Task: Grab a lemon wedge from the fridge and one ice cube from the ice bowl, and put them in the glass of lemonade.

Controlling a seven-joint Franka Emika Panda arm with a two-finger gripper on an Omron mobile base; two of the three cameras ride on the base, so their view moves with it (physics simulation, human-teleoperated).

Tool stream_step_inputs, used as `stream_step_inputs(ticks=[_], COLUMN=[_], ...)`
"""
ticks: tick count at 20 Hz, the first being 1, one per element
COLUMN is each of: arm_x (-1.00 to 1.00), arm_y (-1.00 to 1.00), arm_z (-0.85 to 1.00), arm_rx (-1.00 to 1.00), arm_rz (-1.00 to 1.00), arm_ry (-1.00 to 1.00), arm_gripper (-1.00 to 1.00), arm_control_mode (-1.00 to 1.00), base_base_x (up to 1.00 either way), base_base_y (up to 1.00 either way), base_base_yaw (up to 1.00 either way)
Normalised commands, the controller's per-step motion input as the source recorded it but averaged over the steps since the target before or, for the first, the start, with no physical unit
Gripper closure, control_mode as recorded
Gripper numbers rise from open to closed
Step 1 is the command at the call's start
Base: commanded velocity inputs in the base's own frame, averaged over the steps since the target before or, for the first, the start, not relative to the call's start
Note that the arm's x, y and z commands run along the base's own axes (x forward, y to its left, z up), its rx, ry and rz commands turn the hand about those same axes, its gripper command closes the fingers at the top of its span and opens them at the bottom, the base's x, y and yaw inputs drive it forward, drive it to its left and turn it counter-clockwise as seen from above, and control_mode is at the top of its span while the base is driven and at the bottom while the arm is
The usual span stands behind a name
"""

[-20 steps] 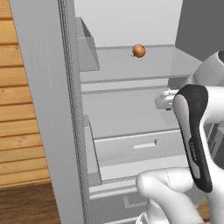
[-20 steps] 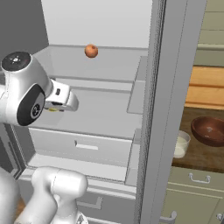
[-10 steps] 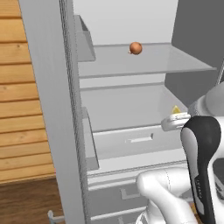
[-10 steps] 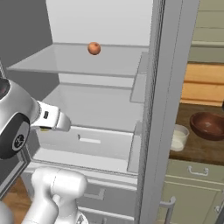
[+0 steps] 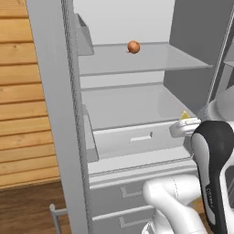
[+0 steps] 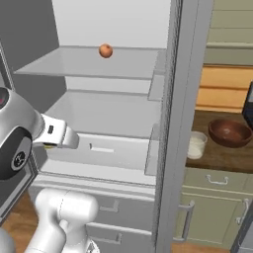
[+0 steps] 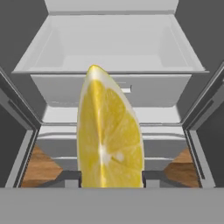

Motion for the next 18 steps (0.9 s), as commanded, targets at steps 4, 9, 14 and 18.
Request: stream_step_inputs(ticks=[4,9,14,18], arm_x=[0.00,0.00,0.00,0.00], arm_y=[0.00,0.00,0.00,0.00], arm_z=[0.00,0.00,0.00,0.00], arm_rx=[0.00,0.00,0.00,0.00], arm_rz=[0.00,0.00,0.00,0.00], arm_ry=[0.00,0.00,0.00,0.00], arm_gripper=[1.00,1.00,1.00,1.00], arm_control_mode=[1.00,1.00,1.00,1.00], base_base_x=[0.39,0.23,0.01,-0.19], base_base_y=[0.00,0.20,0.34,0.57], base_base_yaw=[-0.23,-0.28,-0.31,-0.34])
